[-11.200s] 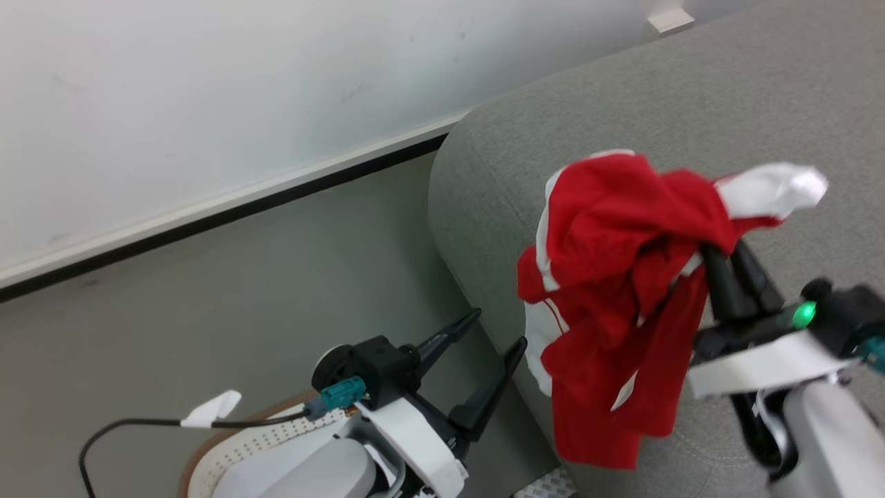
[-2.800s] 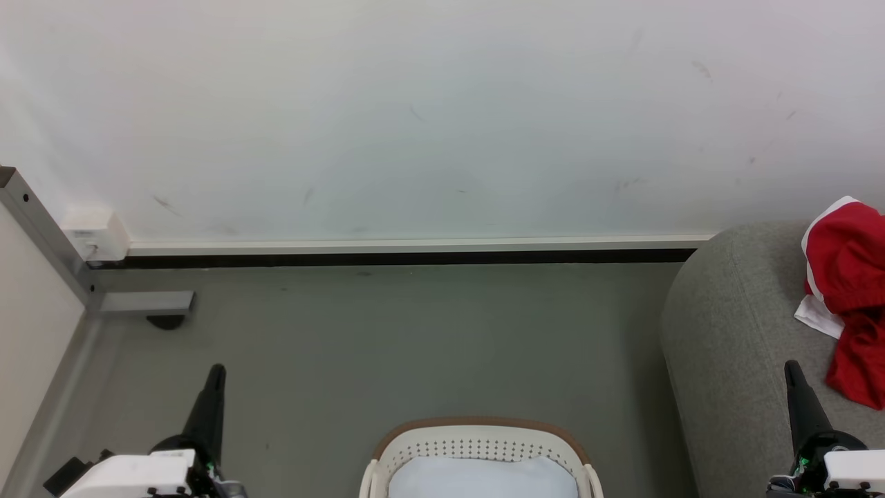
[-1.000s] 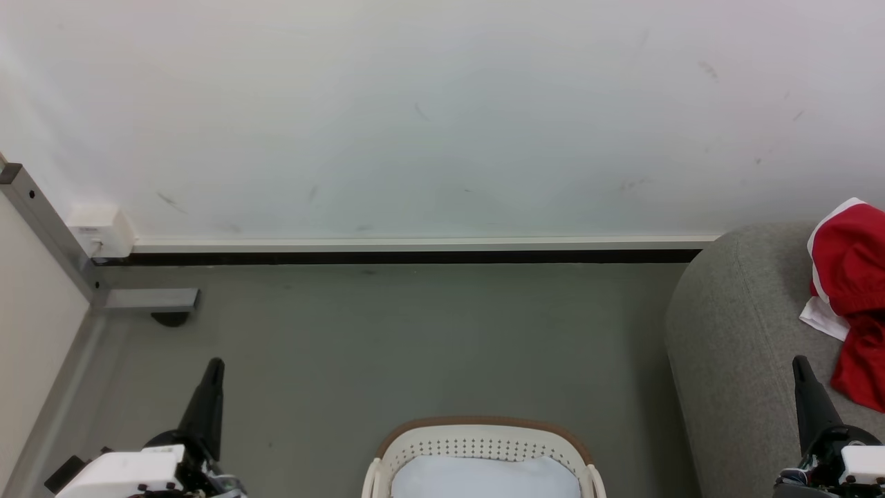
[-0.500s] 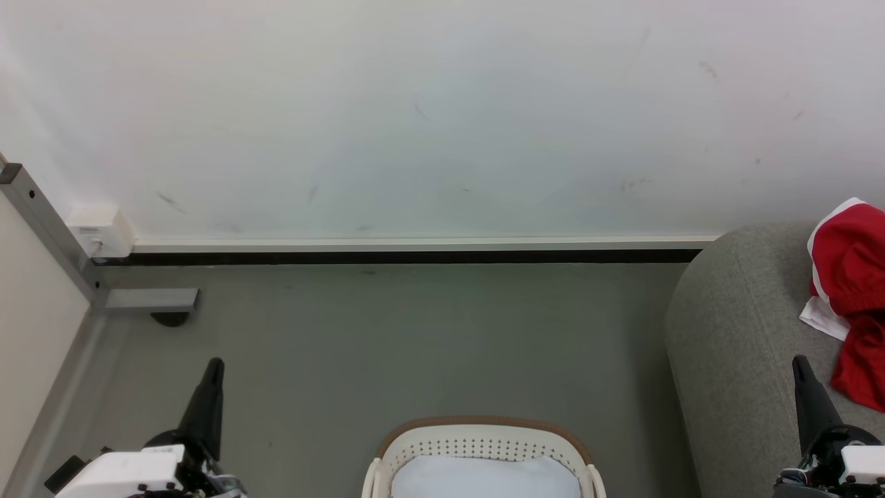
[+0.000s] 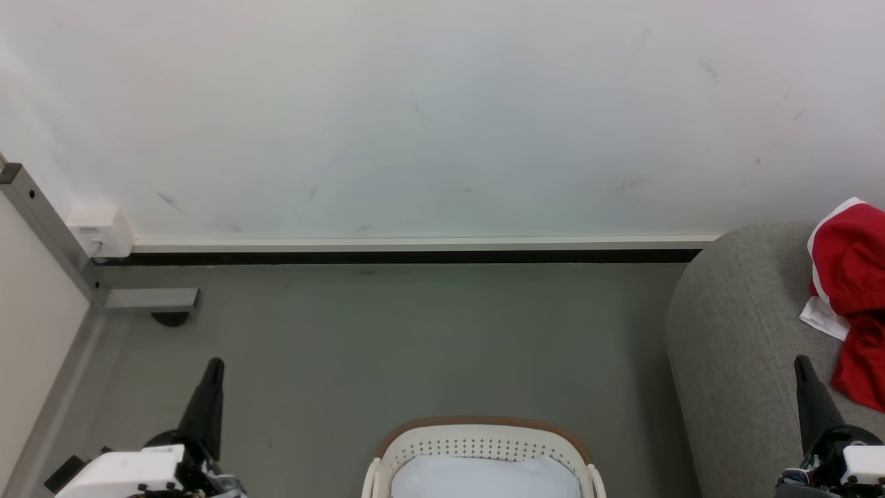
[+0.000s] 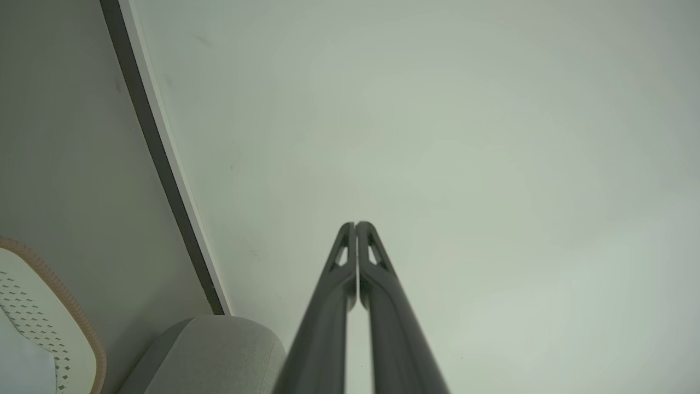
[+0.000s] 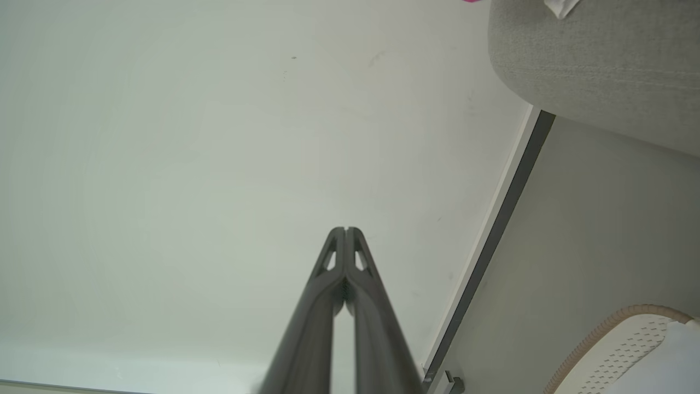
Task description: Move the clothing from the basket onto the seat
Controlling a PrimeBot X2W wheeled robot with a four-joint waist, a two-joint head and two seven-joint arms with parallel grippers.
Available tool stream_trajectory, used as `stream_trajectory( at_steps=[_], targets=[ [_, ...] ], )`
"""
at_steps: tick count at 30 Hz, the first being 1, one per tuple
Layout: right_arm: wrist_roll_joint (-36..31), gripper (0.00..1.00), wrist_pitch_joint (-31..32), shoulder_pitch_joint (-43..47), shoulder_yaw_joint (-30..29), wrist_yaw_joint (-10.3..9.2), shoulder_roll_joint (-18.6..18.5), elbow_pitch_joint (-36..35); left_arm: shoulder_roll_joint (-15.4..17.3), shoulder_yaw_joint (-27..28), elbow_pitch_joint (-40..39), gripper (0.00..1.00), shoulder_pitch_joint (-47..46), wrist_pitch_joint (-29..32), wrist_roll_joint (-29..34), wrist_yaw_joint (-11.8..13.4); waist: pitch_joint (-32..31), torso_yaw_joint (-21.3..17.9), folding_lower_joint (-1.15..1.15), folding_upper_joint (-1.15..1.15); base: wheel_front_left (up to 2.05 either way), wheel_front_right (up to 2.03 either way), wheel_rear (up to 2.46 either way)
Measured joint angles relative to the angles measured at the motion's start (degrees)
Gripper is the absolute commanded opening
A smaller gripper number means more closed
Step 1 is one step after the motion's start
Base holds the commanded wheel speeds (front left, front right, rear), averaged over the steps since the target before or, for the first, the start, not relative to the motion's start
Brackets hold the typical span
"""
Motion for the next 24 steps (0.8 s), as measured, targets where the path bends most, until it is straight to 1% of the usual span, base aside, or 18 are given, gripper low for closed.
stream_trajectory(
  at_steps=[24],
  targets=[
    [1.4, 0.00, -1.2, -0.1, 1.5, 0.00, -1.3, -0.5, 0.0, 0.0, 0.0, 0.00, 0.0, 0.0, 0.0, 0.0, 0.0, 0.0, 0.00, 0.00, 0.00, 0.00, 0.00]
  ],
)
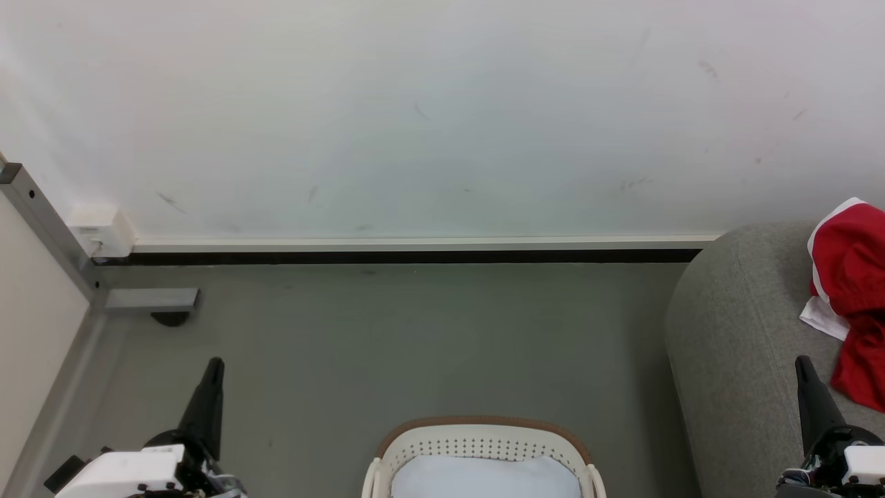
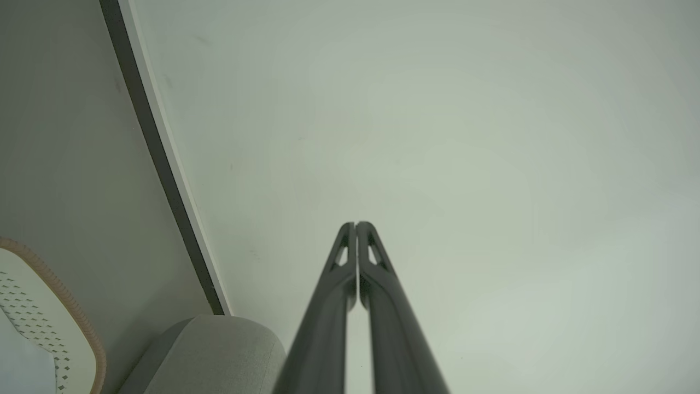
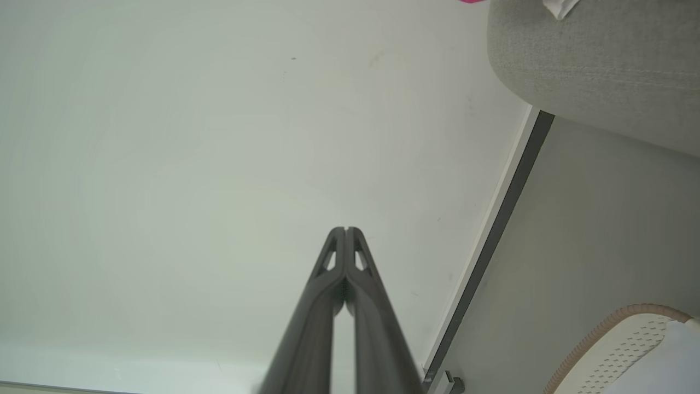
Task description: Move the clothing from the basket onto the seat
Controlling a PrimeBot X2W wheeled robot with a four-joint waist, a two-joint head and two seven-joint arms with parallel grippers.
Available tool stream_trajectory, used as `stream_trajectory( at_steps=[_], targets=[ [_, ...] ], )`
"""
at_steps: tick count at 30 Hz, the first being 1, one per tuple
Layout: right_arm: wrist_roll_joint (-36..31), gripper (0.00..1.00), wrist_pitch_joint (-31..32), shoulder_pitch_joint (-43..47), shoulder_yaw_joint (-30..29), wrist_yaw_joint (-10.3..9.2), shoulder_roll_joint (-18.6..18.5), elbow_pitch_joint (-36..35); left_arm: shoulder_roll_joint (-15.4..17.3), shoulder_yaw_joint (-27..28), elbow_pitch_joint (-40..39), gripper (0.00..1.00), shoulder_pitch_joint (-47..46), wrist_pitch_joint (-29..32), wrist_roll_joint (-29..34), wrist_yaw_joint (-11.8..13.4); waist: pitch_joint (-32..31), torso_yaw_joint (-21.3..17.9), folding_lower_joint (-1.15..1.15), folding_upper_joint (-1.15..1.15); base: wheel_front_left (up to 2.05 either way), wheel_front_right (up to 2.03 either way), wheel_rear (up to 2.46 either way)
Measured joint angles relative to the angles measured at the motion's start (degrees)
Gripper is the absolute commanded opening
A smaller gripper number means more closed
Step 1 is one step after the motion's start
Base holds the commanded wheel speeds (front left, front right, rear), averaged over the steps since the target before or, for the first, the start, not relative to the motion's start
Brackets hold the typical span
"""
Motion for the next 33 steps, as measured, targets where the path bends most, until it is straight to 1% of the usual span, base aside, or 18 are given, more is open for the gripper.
stream_trajectory(
  at_steps=[33],
  targets=[
    [1.0, 0.00, -1.2, -0.1, 1.4, 0.00, -1.0, -0.6, 0.0, 0.0, 0.0, 0.00, 0.0, 0.0, 0.0, 0.0, 0.0, 0.0, 0.00, 0.00, 0.00, 0.00, 0.00]
  ],
)
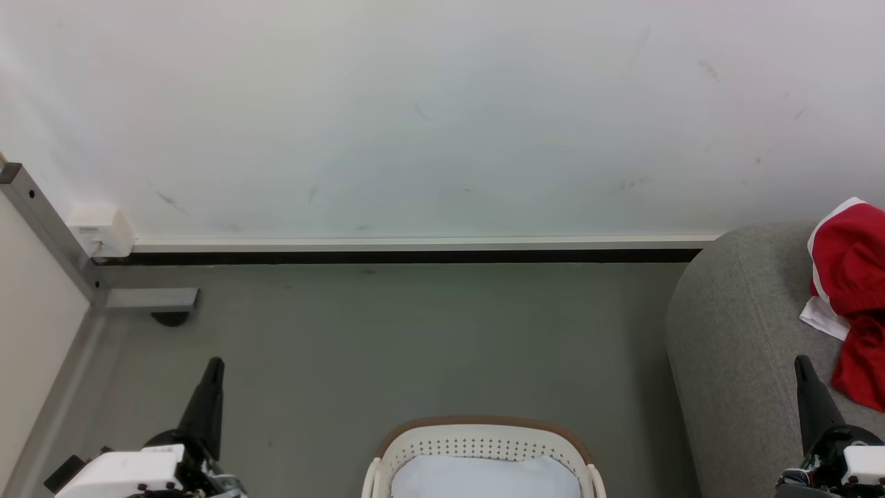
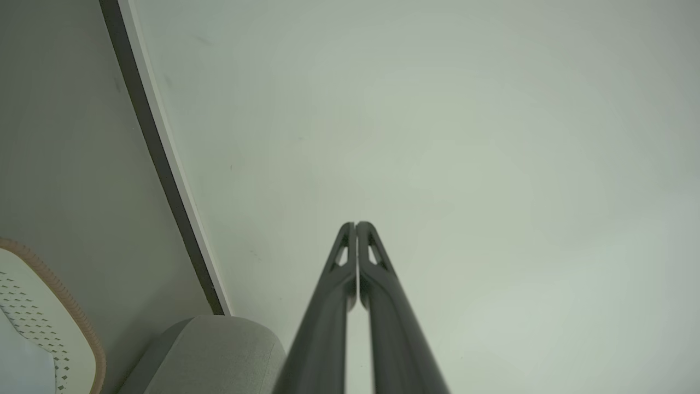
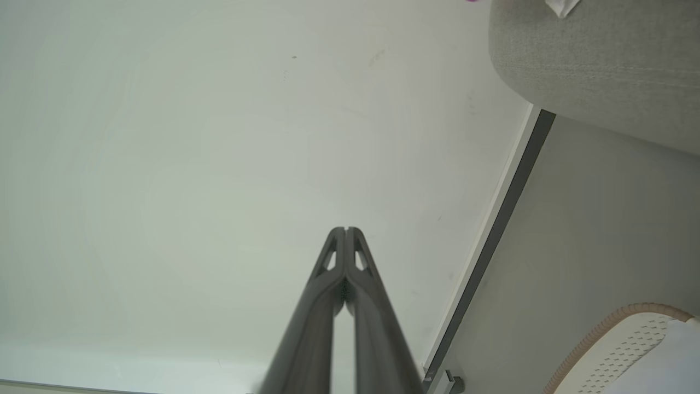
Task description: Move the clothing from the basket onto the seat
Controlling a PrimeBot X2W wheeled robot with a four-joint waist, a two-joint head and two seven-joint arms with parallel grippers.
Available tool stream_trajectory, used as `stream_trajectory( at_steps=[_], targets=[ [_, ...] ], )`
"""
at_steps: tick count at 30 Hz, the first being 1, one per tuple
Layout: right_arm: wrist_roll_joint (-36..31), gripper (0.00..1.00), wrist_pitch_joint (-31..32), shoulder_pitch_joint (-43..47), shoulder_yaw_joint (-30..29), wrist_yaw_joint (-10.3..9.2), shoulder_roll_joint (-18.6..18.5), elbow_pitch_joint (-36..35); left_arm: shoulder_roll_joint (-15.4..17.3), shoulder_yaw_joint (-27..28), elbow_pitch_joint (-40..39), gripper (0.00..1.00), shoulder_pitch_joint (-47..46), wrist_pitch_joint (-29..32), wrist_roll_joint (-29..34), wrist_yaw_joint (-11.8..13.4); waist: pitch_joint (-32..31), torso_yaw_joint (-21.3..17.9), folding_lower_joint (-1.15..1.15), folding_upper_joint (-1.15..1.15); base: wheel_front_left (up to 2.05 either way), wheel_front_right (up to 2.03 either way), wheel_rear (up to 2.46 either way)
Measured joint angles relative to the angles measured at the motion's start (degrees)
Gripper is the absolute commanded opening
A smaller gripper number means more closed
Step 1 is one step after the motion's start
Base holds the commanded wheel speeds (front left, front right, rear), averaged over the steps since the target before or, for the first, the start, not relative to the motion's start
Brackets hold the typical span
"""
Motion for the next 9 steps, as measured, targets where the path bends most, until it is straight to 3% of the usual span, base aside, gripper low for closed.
stream_trajectory(
  at_steps=[9],
  targets=[
    [0.2, 0.00, -0.3, -0.1, 0.3, 0.00, -0.3, -0.2, 0.0, 0.0, 0.0, 0.00, 0.0, 0.0, 0.0, 0.0, 0.0, 0.0, 0.00, 0.00, 0.00, 0.00, 0.00]
  ],
)
